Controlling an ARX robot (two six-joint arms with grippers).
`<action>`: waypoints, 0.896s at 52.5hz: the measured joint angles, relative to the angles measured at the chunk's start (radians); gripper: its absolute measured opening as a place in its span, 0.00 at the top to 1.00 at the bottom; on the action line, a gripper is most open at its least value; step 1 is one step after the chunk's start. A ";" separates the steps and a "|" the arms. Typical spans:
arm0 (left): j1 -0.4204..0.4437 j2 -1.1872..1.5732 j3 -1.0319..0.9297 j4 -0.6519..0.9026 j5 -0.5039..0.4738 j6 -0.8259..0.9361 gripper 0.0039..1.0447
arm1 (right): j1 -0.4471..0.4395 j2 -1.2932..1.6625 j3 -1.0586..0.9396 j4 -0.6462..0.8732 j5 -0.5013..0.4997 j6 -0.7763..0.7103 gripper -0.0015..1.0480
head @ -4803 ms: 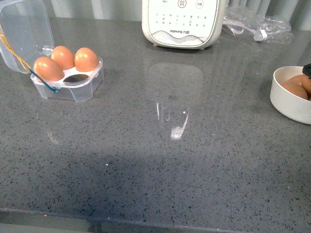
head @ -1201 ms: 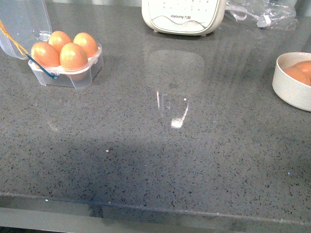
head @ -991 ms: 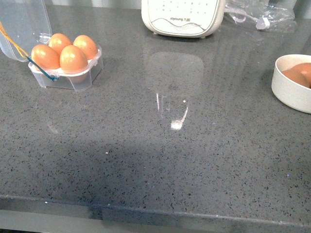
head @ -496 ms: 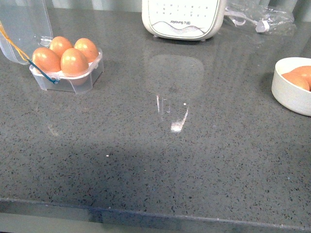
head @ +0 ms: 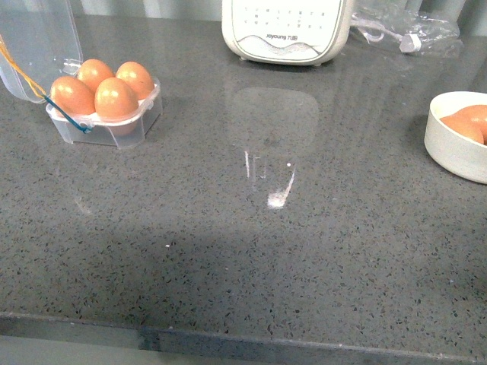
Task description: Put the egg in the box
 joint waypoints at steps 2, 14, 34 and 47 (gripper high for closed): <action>0.000 0.000 0.000 0.000 0.001 0.000 0.06 | 0.010 -0.019 -0.005 -0.013 -0.003 -0.001 0.97; 0.000 0.000 0.000 0.000 0.000 0.000 0.06 | 0.011 -0.091 -0.042 -0.034 0.005 0.000 0.97; 0.000 0.000 0.000 0.000 0.000 0.000 0.06 | 0.011 -0.211 -0.042 -0.154 0.003 0.000 0.97; 0.000 0.000 0.000 0.000 0.000 0.000 0.06 | 0.012 -0.394 -0.042 -0.348 0.004 0.000 0.97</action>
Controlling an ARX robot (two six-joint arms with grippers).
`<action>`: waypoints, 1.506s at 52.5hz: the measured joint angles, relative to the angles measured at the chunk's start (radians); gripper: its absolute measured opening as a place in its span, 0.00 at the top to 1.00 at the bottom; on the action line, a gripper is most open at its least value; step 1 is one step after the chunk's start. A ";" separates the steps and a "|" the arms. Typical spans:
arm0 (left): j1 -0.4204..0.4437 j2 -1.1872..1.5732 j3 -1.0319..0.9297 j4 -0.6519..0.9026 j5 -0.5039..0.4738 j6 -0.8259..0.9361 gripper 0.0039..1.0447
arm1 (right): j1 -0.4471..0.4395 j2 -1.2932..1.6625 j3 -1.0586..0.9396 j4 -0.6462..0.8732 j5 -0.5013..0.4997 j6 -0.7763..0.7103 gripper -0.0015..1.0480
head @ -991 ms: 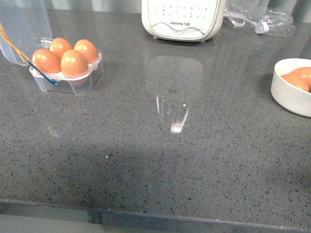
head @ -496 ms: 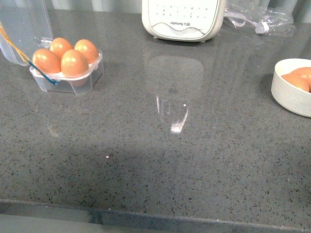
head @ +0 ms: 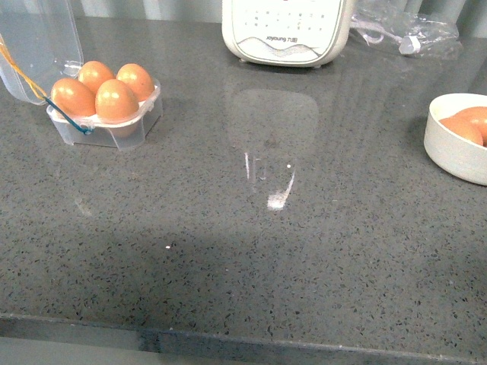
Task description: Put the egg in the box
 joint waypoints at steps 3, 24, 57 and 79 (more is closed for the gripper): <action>0.000 0.000 0.000 0.000 0.000 0.000 0.06 | 0.000 -0.008 0.000 -0.001 0.000 0.000 0.97; 0.000 0.000 0.000 0.000 0.000 0.000 0.06 | 0.000 -0.009 0.000 -0.006 0.000 0.000 0.87; 0.000 0.000 0.000 0.000 0.000 0.000 0.06 | 0.000 -0.009 0.000 -0.006 0.000 0.003 0.07; 0.003 0.285 0.166 -0.395 -0.108 -0.033 0.06 | 0.000 -0.009 0.000 -0.006 0.000 0.003 0.07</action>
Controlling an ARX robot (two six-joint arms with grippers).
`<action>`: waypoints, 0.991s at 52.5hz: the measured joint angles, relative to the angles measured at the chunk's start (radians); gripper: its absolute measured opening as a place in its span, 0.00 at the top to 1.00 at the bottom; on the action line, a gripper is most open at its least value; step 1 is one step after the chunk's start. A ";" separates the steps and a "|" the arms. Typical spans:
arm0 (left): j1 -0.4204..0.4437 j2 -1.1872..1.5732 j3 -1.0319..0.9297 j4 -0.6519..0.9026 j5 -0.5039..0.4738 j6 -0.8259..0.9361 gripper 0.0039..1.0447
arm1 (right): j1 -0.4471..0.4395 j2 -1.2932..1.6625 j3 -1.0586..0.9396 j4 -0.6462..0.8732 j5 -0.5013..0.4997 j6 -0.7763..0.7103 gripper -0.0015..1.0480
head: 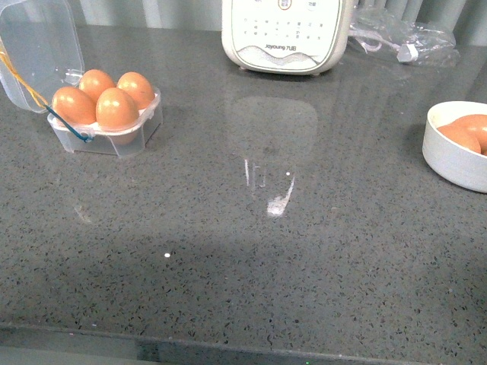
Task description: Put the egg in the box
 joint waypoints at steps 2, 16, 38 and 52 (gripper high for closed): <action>0.010 0.005 0.010 0.021 0.010 0.002 0.06 | 0.000 0.000 0.000 0.000 0.000 0.000 0.07; 0.176 0.358 0.103 0.451 0.150 0.074 0.06 | 0.000 0.000 0.000 0.000 0.000 0.000 0.07; 0.309 1.185 0.527 0.832 0.194 0.138 0.06 | 0.000 0.000 0.000 0.000 0.000 0.000 0.07; 0.296 1.376 0.695 0.800 0.291 0.074 0.06 | 0.000 0.000 0.000 0.000 0.000 0.000 0.07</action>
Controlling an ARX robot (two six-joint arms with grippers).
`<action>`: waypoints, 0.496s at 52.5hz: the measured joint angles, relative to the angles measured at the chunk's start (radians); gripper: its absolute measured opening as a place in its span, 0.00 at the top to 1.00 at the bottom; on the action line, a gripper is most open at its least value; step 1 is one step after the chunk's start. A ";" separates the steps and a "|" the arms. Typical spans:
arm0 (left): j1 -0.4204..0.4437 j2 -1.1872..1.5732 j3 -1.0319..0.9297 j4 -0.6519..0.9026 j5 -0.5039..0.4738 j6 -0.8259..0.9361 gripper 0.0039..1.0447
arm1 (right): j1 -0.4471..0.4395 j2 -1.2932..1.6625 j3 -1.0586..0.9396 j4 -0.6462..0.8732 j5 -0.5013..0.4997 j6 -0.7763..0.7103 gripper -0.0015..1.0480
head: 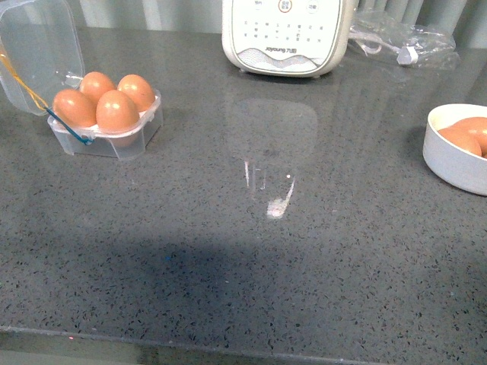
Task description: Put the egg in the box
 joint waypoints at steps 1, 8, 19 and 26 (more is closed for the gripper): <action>-0.002 0.008 0.005 0.000 0.002 -0.001 0.06 | 0.000 0.000 0.000 0.000 0.000 0.000 0.07; -0.010 0.032 0.021 0.000 0.028 -0.029 0.06 | 0.000 0.000 0.000 0.000 0.000 0.000 0.07; -0.071 0.017 0.005 0.034 0.091 -0.120 0.06 | 0.000 0.000 0.000 0.000 0.000 0.000 0.07; -0.127 -0.006 -0.029 0.048 0.100 -0.156 0.06 | 0.000 0.000 0.000 0.000 0.000 0.000 0.07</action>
